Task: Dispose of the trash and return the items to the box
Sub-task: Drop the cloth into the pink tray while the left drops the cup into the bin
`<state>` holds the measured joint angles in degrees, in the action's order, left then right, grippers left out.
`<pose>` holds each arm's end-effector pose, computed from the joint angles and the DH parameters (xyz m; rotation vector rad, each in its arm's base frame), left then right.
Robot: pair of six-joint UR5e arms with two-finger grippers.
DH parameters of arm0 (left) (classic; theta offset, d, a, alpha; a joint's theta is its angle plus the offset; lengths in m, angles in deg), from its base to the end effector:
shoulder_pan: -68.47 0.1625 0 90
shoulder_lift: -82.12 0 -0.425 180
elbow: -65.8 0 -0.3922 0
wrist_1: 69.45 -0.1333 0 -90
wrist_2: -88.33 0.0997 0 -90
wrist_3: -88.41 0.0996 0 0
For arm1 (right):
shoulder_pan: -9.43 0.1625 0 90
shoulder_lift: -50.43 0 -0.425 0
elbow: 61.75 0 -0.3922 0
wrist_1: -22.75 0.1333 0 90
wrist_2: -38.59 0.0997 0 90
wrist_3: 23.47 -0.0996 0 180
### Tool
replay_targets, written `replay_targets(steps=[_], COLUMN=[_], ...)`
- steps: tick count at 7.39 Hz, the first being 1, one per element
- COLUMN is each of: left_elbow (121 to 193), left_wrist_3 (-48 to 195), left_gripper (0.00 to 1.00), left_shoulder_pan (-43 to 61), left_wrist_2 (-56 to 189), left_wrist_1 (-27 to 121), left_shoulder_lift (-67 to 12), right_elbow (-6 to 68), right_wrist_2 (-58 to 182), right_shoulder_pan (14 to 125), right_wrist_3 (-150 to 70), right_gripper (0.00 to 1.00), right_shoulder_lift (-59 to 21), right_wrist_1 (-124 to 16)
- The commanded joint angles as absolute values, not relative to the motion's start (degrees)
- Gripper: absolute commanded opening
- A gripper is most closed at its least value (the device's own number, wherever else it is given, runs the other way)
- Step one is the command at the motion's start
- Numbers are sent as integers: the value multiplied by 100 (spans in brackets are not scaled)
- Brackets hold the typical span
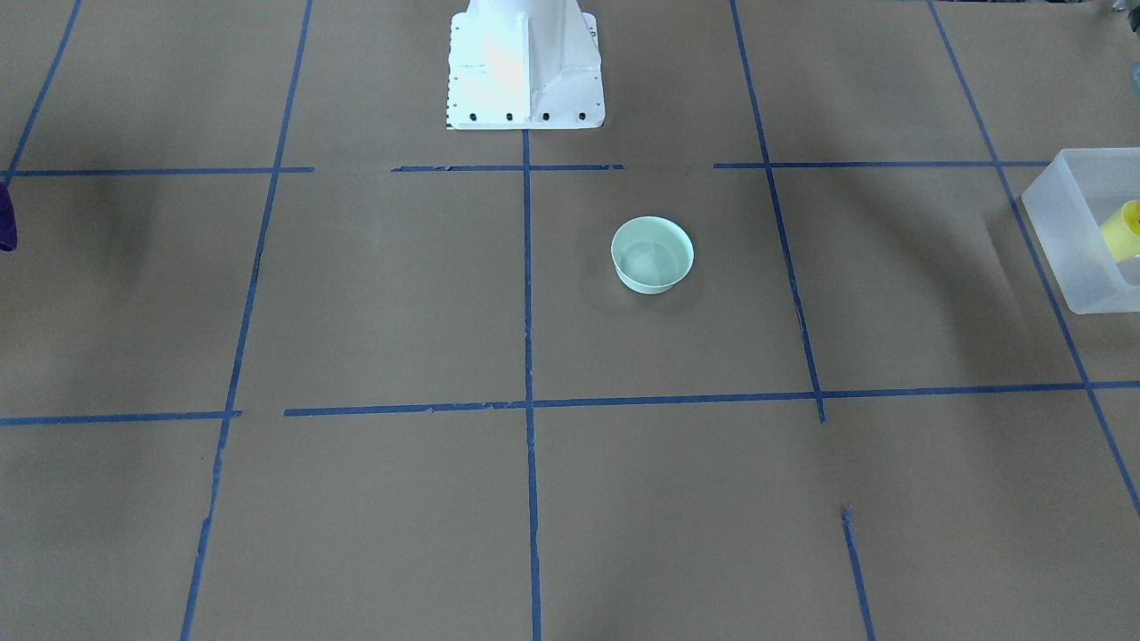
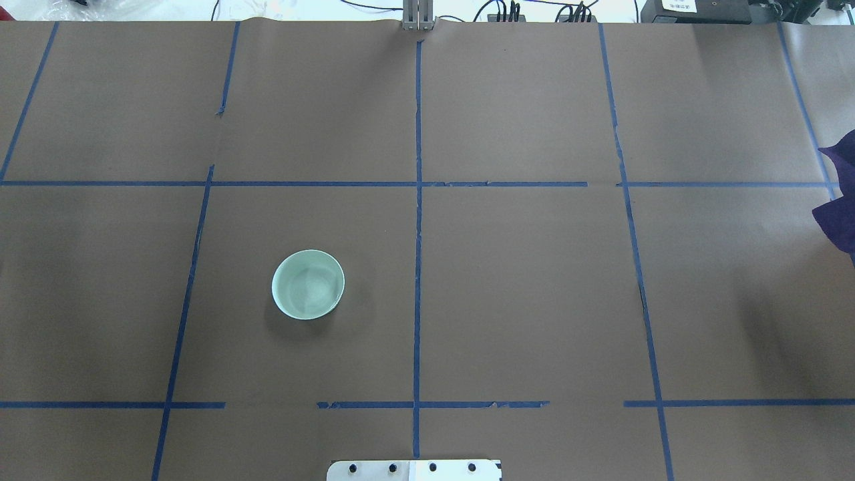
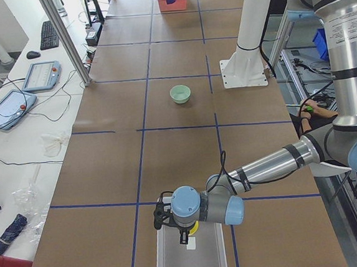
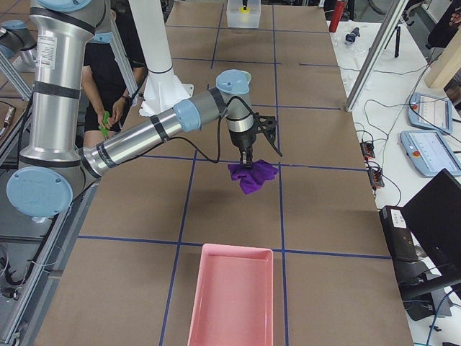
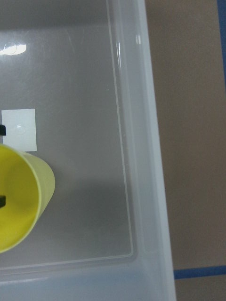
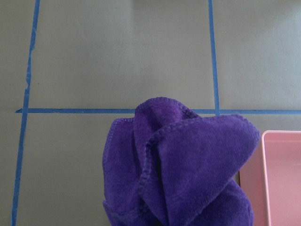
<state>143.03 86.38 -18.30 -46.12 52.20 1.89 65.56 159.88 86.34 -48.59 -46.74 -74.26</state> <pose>-0.0409 -0.4028 0.7861 0.1153 0.7803 0.0815 -0.0137 -0.4190 0.4264 0.1956 -0.6376 0.0919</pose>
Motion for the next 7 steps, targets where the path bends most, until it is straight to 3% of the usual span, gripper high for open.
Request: replay_targets(steps=[1,4,7], left_elbow=[14724,15954,16827], left_wrist_3=[8613,7958,6436], left_gripper=[100,100,100], left_shoulder_pan=[-1845,-1863,-1531], left_wrist_2=[-4588,-4544,-4244], left_wrist_1=[5167,4291,4287], left_shoulder_lift=[-5,-330,-375], right_elbow=[6543,6124,4528], right_wrist_2=[15979,15891,15935], right_shoulder_pan=[9063,9624,10372], right_wrist_3=[-3995,-2319,-716], right_gripper=[0,0,0], right_shoulder_lift=[-4581,-4879,-5012], right_wrist_1=[-7797,-7771,-7020])
